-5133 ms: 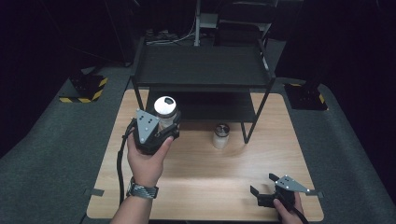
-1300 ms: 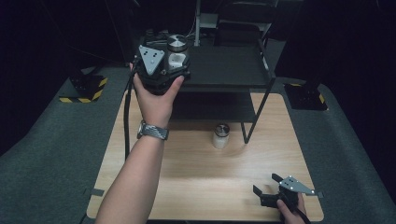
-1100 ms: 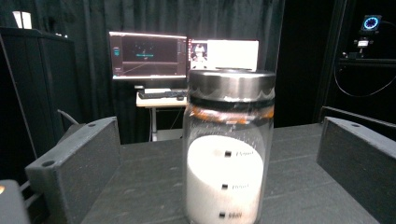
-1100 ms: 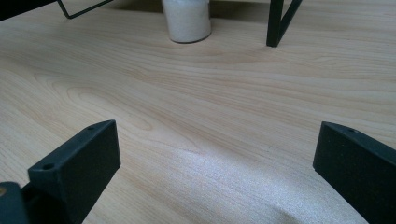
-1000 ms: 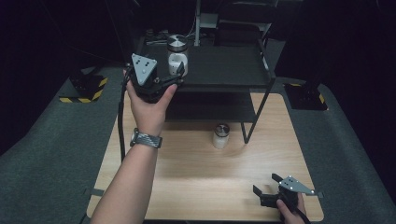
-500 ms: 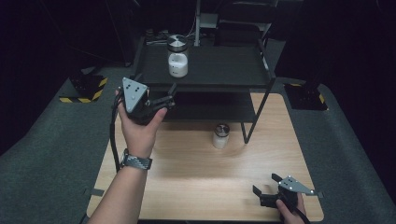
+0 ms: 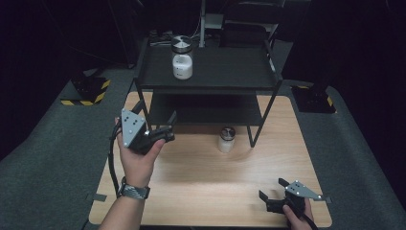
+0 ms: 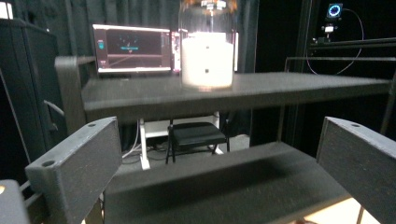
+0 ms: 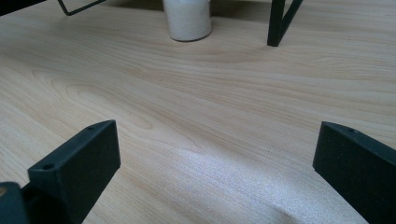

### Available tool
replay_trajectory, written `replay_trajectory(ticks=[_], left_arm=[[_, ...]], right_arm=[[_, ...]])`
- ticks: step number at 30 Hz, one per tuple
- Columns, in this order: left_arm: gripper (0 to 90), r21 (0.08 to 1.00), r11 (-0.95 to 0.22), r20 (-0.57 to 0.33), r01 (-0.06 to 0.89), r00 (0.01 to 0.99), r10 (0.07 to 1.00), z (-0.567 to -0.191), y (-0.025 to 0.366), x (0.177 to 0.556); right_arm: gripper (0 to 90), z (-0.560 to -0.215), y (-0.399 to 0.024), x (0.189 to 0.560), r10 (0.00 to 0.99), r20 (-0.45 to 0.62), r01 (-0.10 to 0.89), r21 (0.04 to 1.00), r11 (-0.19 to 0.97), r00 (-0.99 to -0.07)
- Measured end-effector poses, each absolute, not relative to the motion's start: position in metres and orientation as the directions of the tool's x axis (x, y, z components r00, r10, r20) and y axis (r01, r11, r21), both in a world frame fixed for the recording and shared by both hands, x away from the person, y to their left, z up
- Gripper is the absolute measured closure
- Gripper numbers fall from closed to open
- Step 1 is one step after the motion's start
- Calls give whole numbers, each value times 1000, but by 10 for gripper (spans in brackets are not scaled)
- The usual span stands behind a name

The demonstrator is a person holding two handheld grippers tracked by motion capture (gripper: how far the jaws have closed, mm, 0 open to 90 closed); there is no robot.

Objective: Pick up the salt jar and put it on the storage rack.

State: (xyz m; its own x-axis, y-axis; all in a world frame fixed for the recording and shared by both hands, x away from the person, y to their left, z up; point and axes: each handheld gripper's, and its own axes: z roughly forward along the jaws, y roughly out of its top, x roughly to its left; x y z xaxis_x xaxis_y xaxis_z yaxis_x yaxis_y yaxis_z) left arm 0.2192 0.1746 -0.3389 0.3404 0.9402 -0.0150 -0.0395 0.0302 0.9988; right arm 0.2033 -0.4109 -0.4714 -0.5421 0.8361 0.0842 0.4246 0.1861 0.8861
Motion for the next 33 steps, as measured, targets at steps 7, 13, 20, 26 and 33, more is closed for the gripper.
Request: replay_trajectory(ticks=[7, 13, 20, 26, 33], left_arm=[[5, 998, 49, -34, -33, 350, 936, -369, 186, 206], [4, 999, 42, -30, -27, 338, 941, -389, 190, 195], [4, 999, 34, -29, -7, 343, 939, -416, 196, 184], [4, 1000, 21, -24, 12, 366, 930, -438, 200, 178], [5, 998, 4, -30, 67, 395, 918, -462, 202, 172]], right_arm=[[4, -471, -411, 204, 836, 84, 427, 884, 188, -543], [3, -471, -411, 204, 836, 87, 428, 885, 185, -542], [3, -472, -411, 203, 835, 82, 423, 887, 187, -543], [3, -471, -410, 203, 837, 83, 426, 885, 188, -542], [3, -471, -410, 203, 837, 83, 425, 886, 187, -541]])
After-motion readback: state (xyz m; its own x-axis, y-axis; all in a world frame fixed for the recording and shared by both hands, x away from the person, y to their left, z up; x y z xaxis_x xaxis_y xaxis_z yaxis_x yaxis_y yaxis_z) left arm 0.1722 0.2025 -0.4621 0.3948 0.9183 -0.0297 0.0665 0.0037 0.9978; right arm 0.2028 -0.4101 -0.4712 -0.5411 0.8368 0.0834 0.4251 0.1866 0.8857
